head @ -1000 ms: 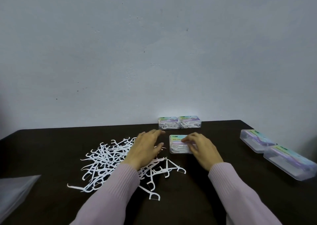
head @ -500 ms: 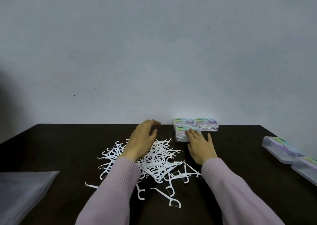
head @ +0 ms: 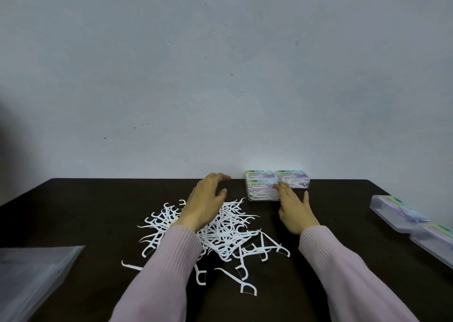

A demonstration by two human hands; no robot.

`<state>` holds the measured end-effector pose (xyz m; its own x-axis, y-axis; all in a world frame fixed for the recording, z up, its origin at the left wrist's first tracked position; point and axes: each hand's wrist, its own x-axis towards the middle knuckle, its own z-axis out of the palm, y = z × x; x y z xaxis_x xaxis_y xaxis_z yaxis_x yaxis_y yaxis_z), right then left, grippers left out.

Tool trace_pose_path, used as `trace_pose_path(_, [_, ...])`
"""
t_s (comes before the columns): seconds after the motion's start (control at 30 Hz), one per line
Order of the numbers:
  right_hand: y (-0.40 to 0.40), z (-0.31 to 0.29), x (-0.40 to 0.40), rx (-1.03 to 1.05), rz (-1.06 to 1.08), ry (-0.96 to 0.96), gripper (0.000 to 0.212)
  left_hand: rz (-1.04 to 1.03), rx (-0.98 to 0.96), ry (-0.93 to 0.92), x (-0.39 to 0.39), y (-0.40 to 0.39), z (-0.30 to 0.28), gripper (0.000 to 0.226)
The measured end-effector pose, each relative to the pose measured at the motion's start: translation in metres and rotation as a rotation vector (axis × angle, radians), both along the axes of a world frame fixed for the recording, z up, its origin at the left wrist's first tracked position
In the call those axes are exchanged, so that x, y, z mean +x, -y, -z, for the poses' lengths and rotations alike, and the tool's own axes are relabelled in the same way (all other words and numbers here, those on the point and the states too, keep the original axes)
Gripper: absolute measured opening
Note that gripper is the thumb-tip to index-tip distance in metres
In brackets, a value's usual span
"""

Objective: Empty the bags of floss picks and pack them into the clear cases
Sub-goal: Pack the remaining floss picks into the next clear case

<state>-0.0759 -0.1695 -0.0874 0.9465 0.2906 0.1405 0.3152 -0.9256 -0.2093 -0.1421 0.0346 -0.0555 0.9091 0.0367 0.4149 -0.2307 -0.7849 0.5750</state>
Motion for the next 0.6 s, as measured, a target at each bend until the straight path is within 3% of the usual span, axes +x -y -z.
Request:
trace_pose_path(0.13, [0.032,0.003,-0.011,0.017,0.038,-0.024,0.062,0.021,0.038,-0.068,0.003,0.008,0.013,0.036])
trace_pose_path(0.3, [0.078,-0.002,-0.016,0.030,0.206,-0.035,0.058,0.035,0.240,-0.239,0.005,0.014,0.029,0.044])
trace_pose_path(0.47, [0.108,0.000,-0.021,0.029,0.328,-0.047,0.059,0.067,0.328,-0.182,0.005,0.037,0.027,0.043])
trace_pose_path(0.6, [0.127,-0.003,-0.031,-0.003,0.384,0.031,0.059,0.227,0.395,-0.106,0.009,0.088,0.031,0.040])
